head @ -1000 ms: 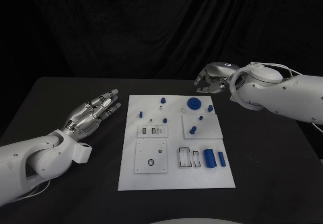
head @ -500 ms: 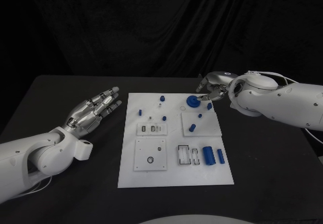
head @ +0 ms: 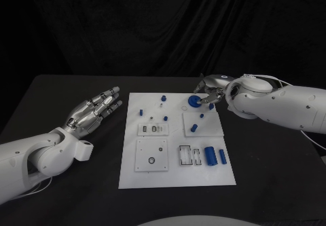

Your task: Assemble the parts on the task board

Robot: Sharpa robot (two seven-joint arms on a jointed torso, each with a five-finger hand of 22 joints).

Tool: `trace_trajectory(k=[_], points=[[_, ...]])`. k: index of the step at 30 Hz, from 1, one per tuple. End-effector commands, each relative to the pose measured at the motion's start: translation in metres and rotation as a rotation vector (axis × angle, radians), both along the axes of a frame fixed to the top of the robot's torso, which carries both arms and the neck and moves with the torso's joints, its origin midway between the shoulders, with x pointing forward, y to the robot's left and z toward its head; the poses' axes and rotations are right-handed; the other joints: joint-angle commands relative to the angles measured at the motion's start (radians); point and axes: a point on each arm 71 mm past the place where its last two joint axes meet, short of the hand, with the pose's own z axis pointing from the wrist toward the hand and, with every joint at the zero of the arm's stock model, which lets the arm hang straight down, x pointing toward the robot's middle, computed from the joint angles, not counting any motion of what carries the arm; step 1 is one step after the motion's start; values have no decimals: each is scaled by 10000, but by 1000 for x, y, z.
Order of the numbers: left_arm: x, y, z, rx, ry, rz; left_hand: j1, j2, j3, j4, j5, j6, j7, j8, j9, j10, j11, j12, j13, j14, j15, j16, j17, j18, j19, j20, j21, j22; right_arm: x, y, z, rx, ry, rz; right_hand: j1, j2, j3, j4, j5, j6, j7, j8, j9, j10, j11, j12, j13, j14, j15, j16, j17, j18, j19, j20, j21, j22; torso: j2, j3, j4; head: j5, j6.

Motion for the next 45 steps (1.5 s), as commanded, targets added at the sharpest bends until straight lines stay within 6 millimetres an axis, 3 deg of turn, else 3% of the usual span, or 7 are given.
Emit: trace_trajectory(k=[1, 7, 10, 19, 27, 38, 45], points=[[-3, 2, 13, -1188, -1470, 54, 71, -27, 68, -22, 10, -59, 7, -9, -3, 3, 66, -43, -13, 14, 73, -68, -9, 137, 11, 77, -35, -17, 1, -1, -3, -182, 54, -261, 161, 0, 29, -122, 123, -194, -29, -40, -47, 1077, -57, 25, 2629, 1055, -38, 28, 2629, -48, 18, -8, -93, 1433, -12, -6, -8, -10, -20], [-2, 1, 12, -1185, -1388, -29, 38, -38, 132, -25, -1, -60, 45, -10, -1, 0, 90, -48, -14, 14, 156, -68, -9, 114, 11, 134, -35, -17, 4, 0, -9, -357, 289, -415, 439, 121, 177, -358, 567, -487, -89, 16, -118, 1077, -106, 25, 2629, 1055, -79, 28, 2629, 39, -236, -39, -373, 1195, -20, -2, -11, -40, -39], [-2, 1, 11, -1183, -1352, -64, 38, -38, 132, -25, -1, -60, 45, -10, -1, 0, 90, -48, -14, 14, 156, -68, -9, 114, 11, 134, -35, -17, 5, 1, -11, -359, 300, -410, 456, 170, 243, -408, 796, -180, -35, 188, -37, 1077, -77, 25, 2629, 1055, -62, 28, 2629, 41, -246, -35, -402, 1196, -20, -1, -12, -24, -51], [-1, 1, 10, -1159, -1274, -118, 30, -40, 146, -26, -2, -58, 57, -9, -1, -1, 101, -51, -15, 14, 172, -68, -9, 109, 11, 147, -35, -17, 6, 6, -17, -326, 335, -209, 397, 204, 309, -431, 791, 593, 73, 648, 232, 1077, 11, 25, 2629, 1055, 6, 28, 2629, 38, -229, 22, -424, 1229, -19, -1, -11, -37, -78], [0, 0, 9, -1153, -1221, -163, 24, -41, 160, -28, -2, -63, 68, -10, -1, -3, 109, -54, -16, 14, 184, -68, -9, 106, 11, 157, -35, -17, 7, 9, -22, -234, 266, -64, 350, 278, 256, -508, 682, 1315, 89, 1433, 792, 1077, 32, 25, 2629, 1055, 21, 28, 2629, 43, -230, 62, -470, 1252, -15, 4, -16, -10, -76], [0, 2, 7, -1109, -1159, -142, 18, -36, 186, -33, 1, -83, 80, -15, -4, -7, 112, -63, -18, 14, 204, -68, -9, 103, 11, 174, -35, -17, 4, 7, -20, 32, -87, 16, 145, 460, -10, -508, 715, 1559, -11, 2587, 1774, 1077, -59, 25, 2629, 1055, -33, 28, 2629, 31, -162, -5, -453, 1344, -15, 2, -6, 19, -37], [0, 5, 7, -1083, -1145, -95, 15, -35, 205, -38, 1, -103, 83, -20, -7, -11, 117, -70, -19, 14, 218, -68, -9, 100, 11, 186, -35, -17, -3, 9, -6, 378, -557, 211, 107, 475, -66, -496, 753, 1619, -45, 2880, 2044, 1077, -81, 25, 2629, 1055, -67, 28, 2629, 8, -92, -28, -394, 1416, -15, 2, -7, 28, 7]])
